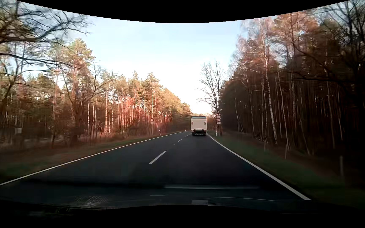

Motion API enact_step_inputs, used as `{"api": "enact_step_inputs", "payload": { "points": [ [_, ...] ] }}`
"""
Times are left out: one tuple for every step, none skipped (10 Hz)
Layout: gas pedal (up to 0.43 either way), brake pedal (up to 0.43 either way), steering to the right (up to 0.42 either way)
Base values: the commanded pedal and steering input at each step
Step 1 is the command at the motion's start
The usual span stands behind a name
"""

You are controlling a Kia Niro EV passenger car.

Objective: Follow the waypoints while adhering to traffic rules and regulations

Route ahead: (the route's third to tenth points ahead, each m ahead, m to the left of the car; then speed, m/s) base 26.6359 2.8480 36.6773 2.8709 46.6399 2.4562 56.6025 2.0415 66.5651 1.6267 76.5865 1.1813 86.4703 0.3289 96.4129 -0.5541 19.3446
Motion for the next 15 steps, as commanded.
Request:
{"api": "enact_step_inputs", "payload": {
  "points": [
    [0.130, 0.000, 0.005],
    [0.130, 0.000, 0.005],
    [0.130, 0.000, 0.005],
    [0.130, 0.000, 0.005],
    [0.130, 0.000, 0.005],
    [0.130, 0.000, 0.005],
    [0.130, 0.000, 0.005],
    [0.130, 0.000, 0.005],
    [0.130, 0.000, 0.005],
    [0.130, 0.000, 0.005],
    [0.130, 0.000, 0.005],
    [0.130, 0.000, 0.005],
    [0.130, 0.000, 0.005],
    [0.130, 0.000, 0.004],
    [0.130, 0.000, 0.003]
  ]
}}
